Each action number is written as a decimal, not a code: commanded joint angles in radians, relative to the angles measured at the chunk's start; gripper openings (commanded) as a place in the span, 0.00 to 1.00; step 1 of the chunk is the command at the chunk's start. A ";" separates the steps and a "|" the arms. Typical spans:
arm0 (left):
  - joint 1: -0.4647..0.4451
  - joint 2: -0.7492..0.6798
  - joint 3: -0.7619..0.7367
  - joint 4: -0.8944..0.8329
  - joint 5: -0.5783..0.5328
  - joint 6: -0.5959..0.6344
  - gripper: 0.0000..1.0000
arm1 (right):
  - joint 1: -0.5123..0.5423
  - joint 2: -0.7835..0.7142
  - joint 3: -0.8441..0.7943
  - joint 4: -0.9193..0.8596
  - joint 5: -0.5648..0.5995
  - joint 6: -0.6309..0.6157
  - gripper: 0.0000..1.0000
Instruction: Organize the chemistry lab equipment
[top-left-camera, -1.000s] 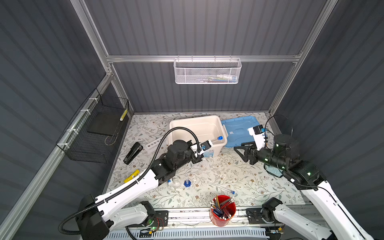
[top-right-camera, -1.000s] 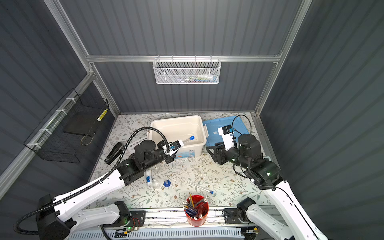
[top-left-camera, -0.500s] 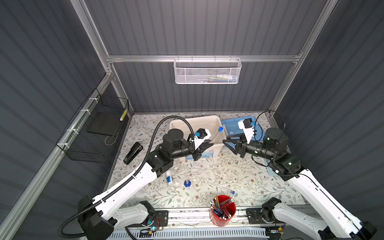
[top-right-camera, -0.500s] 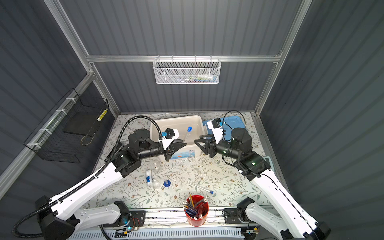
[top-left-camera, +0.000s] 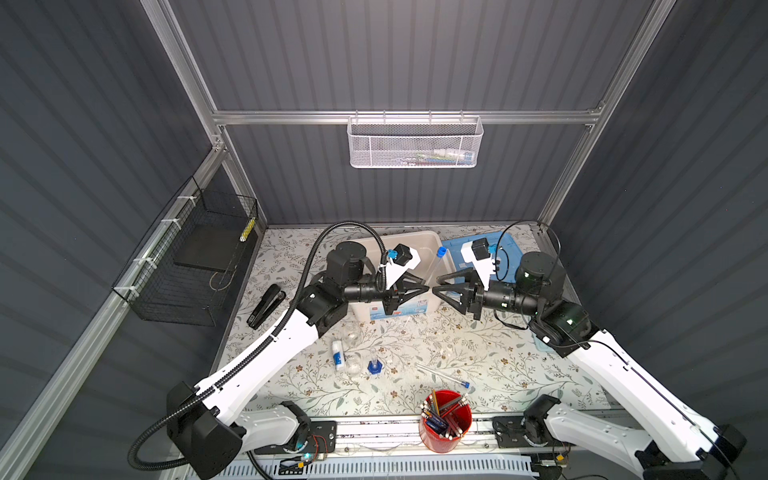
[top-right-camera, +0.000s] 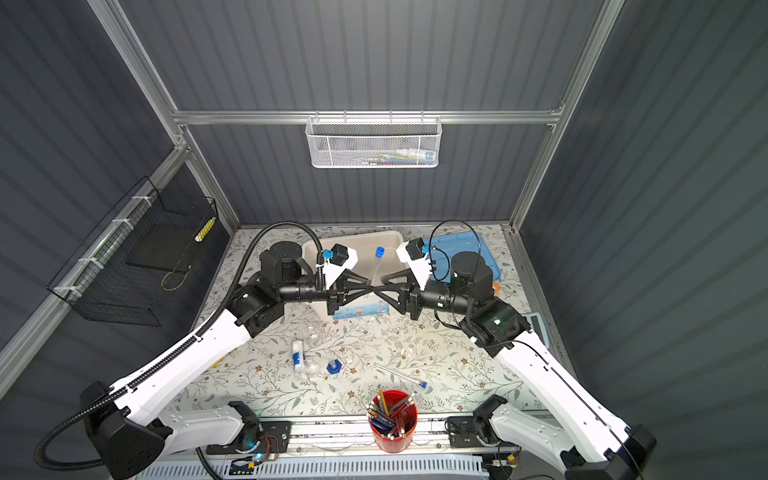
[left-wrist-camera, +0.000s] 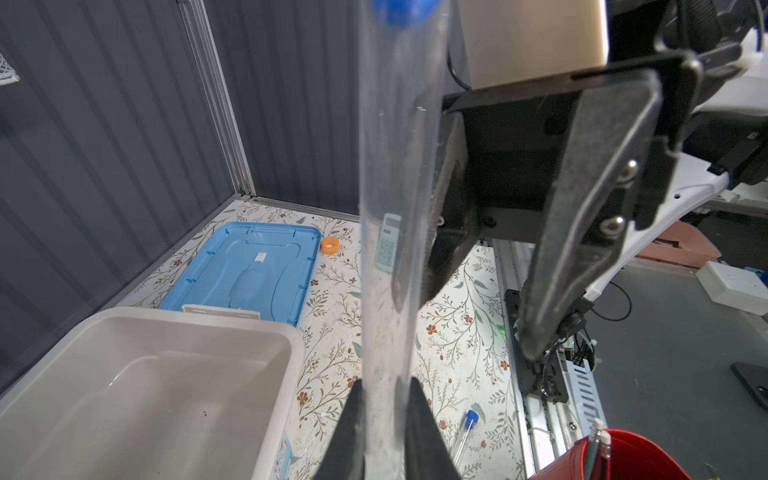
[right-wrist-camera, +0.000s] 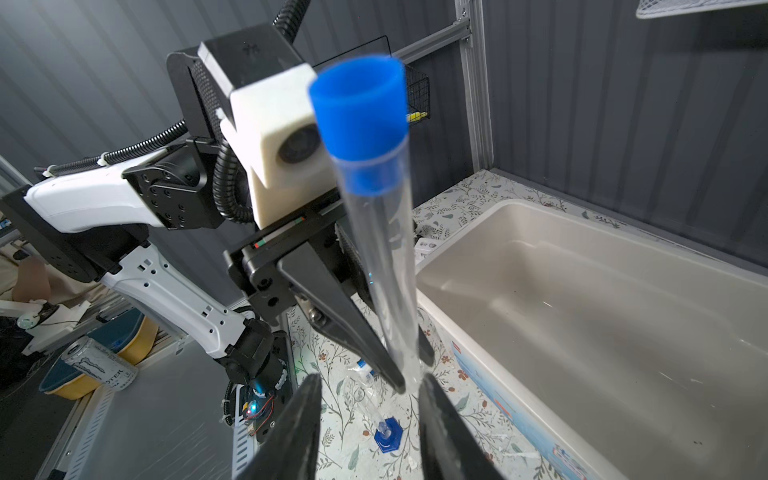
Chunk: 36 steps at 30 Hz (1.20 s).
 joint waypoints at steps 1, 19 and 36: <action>0.004 0.017 0.039 -0.009 0.071 -0.031 0.01 | 0.005 0.009 0.032 0.035 -0.003 -0.026 0.39; 0.028 0.026 0.049 -0.005 0.126 -0.048 0.00 | 0.031 0.069 0.058 0.088 0.003 -0.023 0.29; 0.039 0.029 0.031 0.056 0.152 -0.089 0.01 | 0.037 0.085 0.045 0.152 -0.011 0.005 0.20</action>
